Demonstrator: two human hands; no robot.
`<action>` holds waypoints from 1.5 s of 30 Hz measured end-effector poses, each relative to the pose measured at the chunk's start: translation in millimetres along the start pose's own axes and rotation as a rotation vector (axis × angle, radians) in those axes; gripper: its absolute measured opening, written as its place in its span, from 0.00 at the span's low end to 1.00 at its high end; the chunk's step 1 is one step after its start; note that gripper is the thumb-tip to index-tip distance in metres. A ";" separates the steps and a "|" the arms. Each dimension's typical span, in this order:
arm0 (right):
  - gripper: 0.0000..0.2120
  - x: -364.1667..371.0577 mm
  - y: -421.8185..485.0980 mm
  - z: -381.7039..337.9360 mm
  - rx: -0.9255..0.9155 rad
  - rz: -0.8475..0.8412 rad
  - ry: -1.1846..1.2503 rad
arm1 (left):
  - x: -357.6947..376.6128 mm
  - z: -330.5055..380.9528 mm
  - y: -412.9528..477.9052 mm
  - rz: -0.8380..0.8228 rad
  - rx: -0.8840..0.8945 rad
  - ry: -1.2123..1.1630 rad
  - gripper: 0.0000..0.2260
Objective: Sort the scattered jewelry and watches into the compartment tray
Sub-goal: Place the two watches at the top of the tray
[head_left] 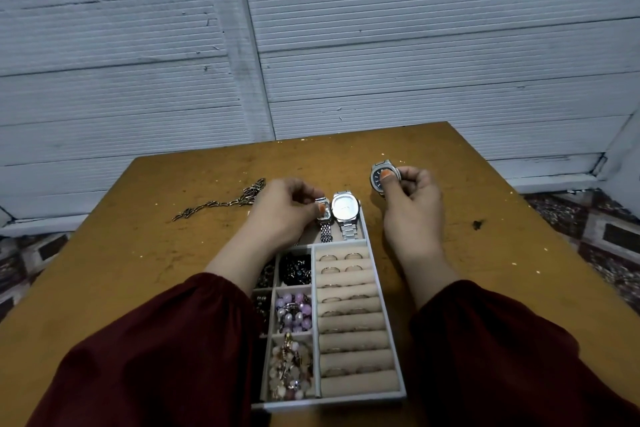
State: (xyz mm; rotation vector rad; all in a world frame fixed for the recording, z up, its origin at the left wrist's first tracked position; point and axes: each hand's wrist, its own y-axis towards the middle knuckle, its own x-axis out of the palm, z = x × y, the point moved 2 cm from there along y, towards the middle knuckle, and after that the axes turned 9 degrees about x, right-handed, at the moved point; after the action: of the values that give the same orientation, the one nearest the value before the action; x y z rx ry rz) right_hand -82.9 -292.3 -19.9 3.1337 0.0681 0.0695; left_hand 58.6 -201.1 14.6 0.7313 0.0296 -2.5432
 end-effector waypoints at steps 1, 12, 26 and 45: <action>0.06 0.2 0.2 0.2 0.002 0.002 -0.001 | 0.0 -0.6 0.3 -0.002 0.001 0.007 0.07; 0.05 0.0 0.1 -0.7 0.000 0.003 -0.008 | 1.9 -7.1 7.4 0.040 0.034 0.142 0.05; 0.05 1.4 0.9 0.0 0.003 0.002 -0.005 | -0.4 -0.9 7.7 0.013 0.089 0.308 0.05; 0.04 -0.4 0.1 -2.5 0.003 0.008 -0.028 | -5.2 0.1 5.3 0.013 0.113 0.238 0.07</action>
State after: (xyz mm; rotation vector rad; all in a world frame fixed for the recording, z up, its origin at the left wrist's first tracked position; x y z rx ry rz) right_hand -83.4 -292.4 -17.4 3.1369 0.0559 0.0255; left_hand 64.8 -203.5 17.9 1.0715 -0.0399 -2.4474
